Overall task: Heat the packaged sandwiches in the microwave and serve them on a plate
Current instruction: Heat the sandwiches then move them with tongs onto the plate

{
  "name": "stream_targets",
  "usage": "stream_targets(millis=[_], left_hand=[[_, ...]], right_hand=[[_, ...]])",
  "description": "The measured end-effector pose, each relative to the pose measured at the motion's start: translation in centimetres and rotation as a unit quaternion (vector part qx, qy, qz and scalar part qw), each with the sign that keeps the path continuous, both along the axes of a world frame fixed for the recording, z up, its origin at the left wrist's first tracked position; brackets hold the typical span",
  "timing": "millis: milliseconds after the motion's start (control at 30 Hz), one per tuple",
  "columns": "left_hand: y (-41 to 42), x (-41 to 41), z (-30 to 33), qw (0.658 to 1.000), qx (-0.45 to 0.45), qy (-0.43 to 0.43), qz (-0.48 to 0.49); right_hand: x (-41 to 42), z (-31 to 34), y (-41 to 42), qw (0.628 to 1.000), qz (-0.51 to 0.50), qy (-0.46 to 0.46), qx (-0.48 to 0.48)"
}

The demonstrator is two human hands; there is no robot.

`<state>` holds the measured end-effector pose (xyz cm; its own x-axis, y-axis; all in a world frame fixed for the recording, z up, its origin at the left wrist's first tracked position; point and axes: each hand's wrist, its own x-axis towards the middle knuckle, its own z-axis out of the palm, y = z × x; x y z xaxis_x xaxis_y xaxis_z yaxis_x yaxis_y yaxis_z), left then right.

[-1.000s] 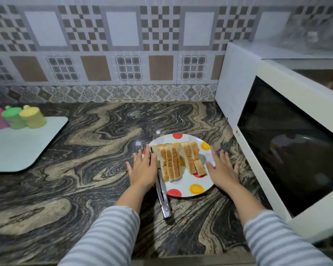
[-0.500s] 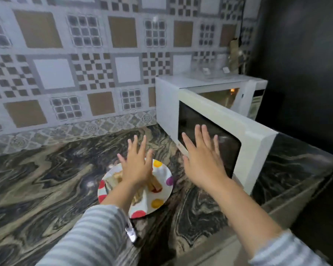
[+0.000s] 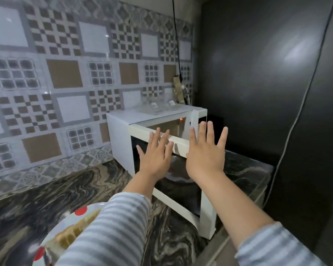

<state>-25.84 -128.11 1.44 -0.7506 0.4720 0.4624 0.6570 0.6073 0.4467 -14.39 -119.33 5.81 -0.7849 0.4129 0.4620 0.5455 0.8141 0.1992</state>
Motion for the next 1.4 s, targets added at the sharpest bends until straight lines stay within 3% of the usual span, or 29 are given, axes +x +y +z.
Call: stream_targets(millis=[133,333,600,900,1233,1400], left_hand=[[3.2,-1.2,-0.5,0.997,-0.050,0.048,0.046],[8.9,-4.6,-1.6,0.978,-0.089,0.115,0.150],[16.2,-8.2,-1.5,0.952,-0.080,0.061,0.290],[20.0,-13.3,-1.6,0.928,-0.060,0.047,0.365],[22.2,-19.3,-4.0,0.883,0.001,0.145,0.447],[23.5,-19.2,-4.5,0.877,0.041,0.176,0.446]], right_hand=[[-1.8,-0.1,5.4,0.999,0.003,0.014,-0.046],[-6.9,0.0,15.1,0.987,0.101,0.023,-0.122],[-16.8,0.6,24.3,0.965,0.233,-0.029,-0.114],[-26.2,0.1,28.2,0.949,0.277,-0.036,-0.146],[-32.7,0.1,29.7,0.926,0.351,-0.052,-0.125],[-33.4,-0.1,30.7,0.899,0.417,-0.049,-0.126]])
